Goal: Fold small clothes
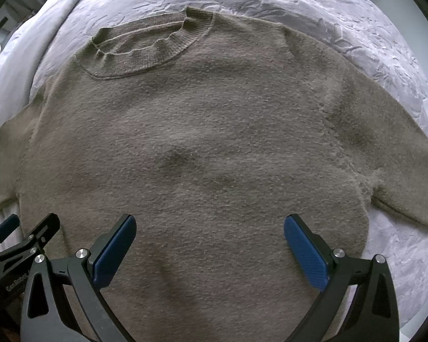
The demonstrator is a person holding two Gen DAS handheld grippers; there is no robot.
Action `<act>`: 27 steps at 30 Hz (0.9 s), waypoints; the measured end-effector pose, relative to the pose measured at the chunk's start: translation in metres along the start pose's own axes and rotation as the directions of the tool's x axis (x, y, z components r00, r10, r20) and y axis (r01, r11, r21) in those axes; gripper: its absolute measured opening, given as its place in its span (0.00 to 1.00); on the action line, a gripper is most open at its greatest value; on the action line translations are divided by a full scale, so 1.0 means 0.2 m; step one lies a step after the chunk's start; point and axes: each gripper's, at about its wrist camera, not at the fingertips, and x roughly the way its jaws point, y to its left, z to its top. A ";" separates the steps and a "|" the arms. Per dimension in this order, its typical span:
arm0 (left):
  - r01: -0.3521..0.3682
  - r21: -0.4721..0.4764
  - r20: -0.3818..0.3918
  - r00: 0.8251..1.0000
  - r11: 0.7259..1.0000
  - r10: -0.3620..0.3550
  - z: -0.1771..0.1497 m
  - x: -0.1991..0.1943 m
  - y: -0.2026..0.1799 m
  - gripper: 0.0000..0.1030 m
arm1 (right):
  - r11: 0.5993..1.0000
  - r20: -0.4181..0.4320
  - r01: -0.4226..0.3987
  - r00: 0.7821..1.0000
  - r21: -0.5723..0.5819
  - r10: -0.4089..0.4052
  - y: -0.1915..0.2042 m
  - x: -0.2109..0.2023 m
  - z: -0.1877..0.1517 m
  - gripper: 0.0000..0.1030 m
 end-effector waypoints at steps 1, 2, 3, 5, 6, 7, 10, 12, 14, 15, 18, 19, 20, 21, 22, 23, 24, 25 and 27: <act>0.000 0.000 -0.001 1.000 1.000 0.000 0.00 0.00 0.00 1.00 | 1.000 0.007 -0.001 1.000 0.000 0.001 0.00 0.00 0.00 1.00; 0.012 -0.002 -0.006 1.000 1.000 -0.012 0.00 0.00 0.00 1.00 | 1.000 0.010 0.001 1.000 0.001 -0.001 0.00 0.00 0.00 1.00; 0.009 -0.002 -0.006 1.000 1.000 -0.009 0.00 0.00 0.00 1.00 | 1.000 0.008 0.003 1.000 0.000 -0.003 0.01 0.00 0.00 1.00; 0.008 -0.001 -0.004 1.000 1.000 -0.008 0.00 0.00 0.00 1.00 | 1.000 0.012 0.002 1.000 0.001 -0.002 0.01 0.00 -0.01 1.00; 0.009 -0.001 -0.004 1.000 1.000 -0.009 0.00 0.00 0.00 1.00 | 1.000 0.011 0.001 1.000 0.001 -0.001 0.01 0.00 0.00 1.00; 0.007 0.000 -0.004 1.000 1.000 -0.007 0.00 0.00 0.00 1.00 | 1.000 0.010 0.000 1.000 0.001 0.000 0.02 -0.01 0.00 1.00; 0.007 -0.001 -0.003 1.000 1.000 -0.007 0.00 0.00 0.00 1.00 | 1.000 -0.011 0.001 1.000 0.002 -0.001 0.02 0.00 -0.01 1.00; 0.006 -0.002 -0.001 1.000 1.000 -0.006 0.00 0.00 -0.01 1.00 | 1.000 -0.009 -0.002 1.000 0.002 0.002 0.03 -0.01 -0.01 1.00; 0.004 0.000 0.001 1.000 1.000 -0.004 0.00 0.00 0.00 1.00 | 1.000 -0.005 -0.005 1.000 0.002 0.005 0.03 -0.01 0.00 1.00; 0.004 0.002 0.003 1.000 1.000 -0.004 0.00 0.00 0.00 1.00 | 1.000 -0.003 -0.008 1.000 0.002 0.008 0.03 -0.01 0.00 1.00; 0.005 0.009 0.009 1.000 1.000 -0.005 -0.01 -0.01 0.01 1.00 | 1.000 -0.002 -0.011 1.000 0.001 0.011 0.04 -0.01 0.00 1.00; 0.010 0.010 0.010 1.000 1.000 -0.010 -0.01 -0.01 0.01 1.00 | 1.000 -0.005 -0.011 1.000 0.001 0.011 0.04 -0.01 0.00 1.00; 0.011 0.009 0.014 1.000 1.000 -0.011 -0.01 -0.01 0.01 1.00 | 1.000 -0.005 -0.013 1.000 0.001 0.013 0.04 -0.02 0.00 1.00; 0.011 0.009 0.014 1.000 1.000 -0.011 -0.01 -0.01 0.01 1.00 | 1.000 -0.018 -0.008 1.000 0.001 0.008 0.04 -0.02 0.00 1.00; 0.012 0.007 0.015 1.000 1.000 -0.012 -0.01 -0.01 0.02 1.00 | 1.000 -0.018 -0.007 1.000 0.001 0.007 0.04 -0.02 0.00 1.00; 0.012 0.006 0.015 1.000 1.000 -0.012 -0.01 -0.02 0.02 1.00 | 1.000 -0.017 -0.008 1.000 0.001 0.008 0.04 -0.02 0.00 1.00; 0.025 0.002 0.030 0.999 1.000 -0.025 -0.03 -0.03 0.01 1.00 | 1.000 -0.016 -0.011 1.000 0.002 0.011 0.04 -0.02 0.00 1.00; 0.019 0.005 0.017 1.000 1.000 -0.019 -0.03 -0.03 0.01 1.00 | 1.000 -0.017 -0.009 1.000 0.002 0.009 0.04 -0.02 0.00 1.00; 0.010 0.008 0.001 1.000 1.000 -0.010 -0.03 -0.03 0.01 1.00 | 1.000 -0.015 -0.014 1.000 0.004 0.014 0.04 -0.02 0.00 1.00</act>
